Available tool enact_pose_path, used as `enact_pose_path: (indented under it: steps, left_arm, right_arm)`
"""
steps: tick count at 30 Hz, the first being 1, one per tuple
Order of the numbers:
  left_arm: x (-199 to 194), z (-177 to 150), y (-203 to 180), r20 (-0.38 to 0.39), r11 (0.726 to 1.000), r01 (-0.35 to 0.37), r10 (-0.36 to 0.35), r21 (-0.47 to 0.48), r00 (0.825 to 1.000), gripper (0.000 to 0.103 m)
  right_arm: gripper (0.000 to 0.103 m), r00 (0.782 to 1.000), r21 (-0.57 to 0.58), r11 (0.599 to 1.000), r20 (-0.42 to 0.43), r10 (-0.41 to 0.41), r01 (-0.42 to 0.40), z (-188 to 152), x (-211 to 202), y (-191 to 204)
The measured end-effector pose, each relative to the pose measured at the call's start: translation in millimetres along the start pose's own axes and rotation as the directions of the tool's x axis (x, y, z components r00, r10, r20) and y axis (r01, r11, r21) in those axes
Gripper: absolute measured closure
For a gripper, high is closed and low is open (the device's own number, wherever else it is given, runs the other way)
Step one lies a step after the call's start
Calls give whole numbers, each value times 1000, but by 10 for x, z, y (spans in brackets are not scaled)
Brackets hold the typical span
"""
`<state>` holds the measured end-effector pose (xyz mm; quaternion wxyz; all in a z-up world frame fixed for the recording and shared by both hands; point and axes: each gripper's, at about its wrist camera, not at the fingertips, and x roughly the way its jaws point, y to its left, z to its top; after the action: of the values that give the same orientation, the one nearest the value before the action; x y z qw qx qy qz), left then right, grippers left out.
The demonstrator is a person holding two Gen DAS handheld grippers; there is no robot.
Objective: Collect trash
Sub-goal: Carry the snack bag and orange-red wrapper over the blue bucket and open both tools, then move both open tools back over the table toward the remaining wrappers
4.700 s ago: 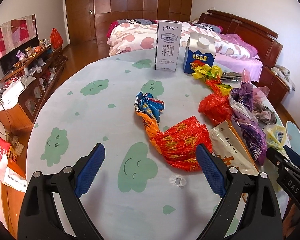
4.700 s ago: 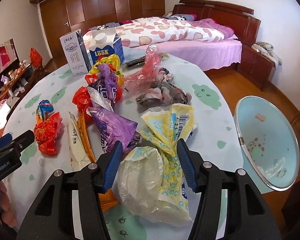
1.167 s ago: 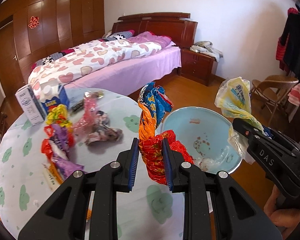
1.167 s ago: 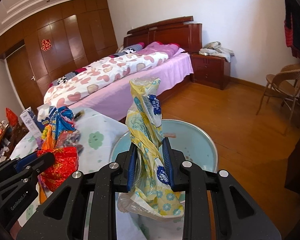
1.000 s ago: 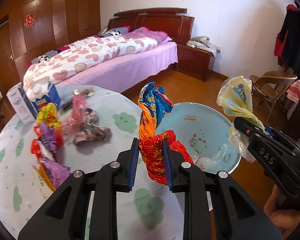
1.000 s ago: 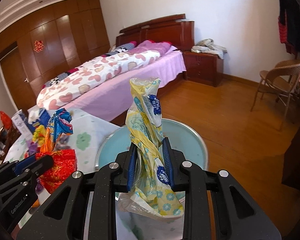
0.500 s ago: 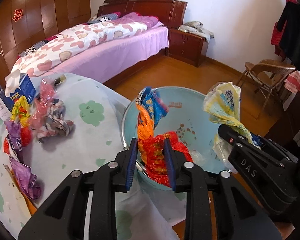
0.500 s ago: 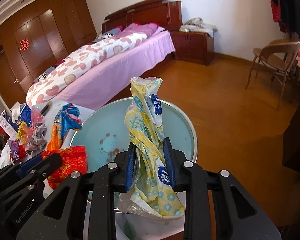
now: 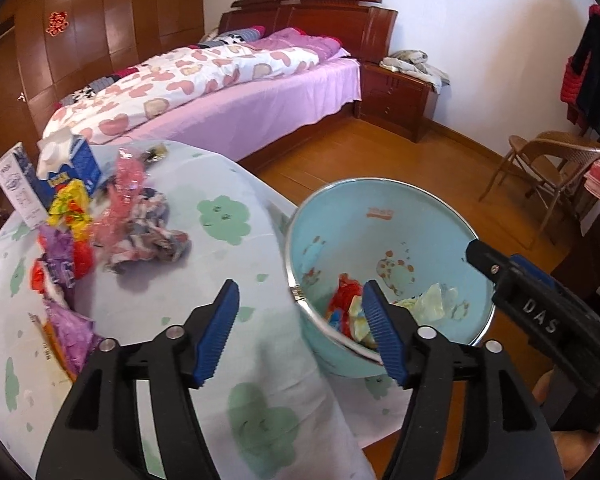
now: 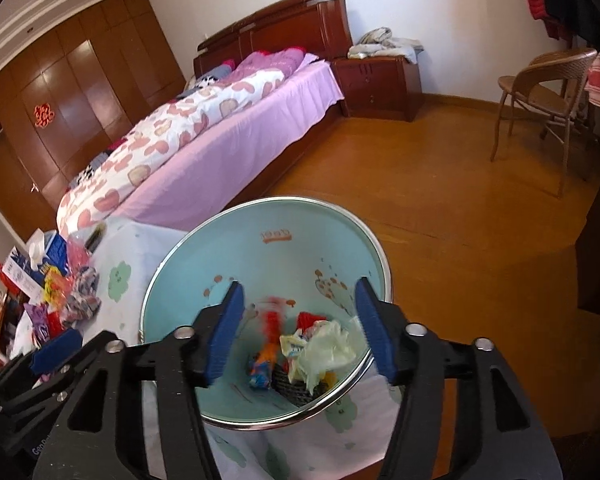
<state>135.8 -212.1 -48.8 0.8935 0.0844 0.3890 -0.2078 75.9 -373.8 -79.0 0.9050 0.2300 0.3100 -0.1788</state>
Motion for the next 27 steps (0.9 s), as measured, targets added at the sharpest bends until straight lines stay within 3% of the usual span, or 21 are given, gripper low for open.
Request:
enact_pose_path:
  steps: [6,16,27]
  left_arm:
    - [-212,-70,225,40,998,-64,65,-21,997,23]
    - [-404,-229,679,38,988,-124,128,-92,991,21]
    - [-541,-386,1072,36,972,-164,172,-166,984,20]
  right_arm:
    - [25,1000,-50,999,15,8,-7,-11,-108,206]
    - [24,1000,-141,990,2,22,-21,-194,-157,588]
    - [24,996,-264,963,56,67,-50,-417,-375,1086]
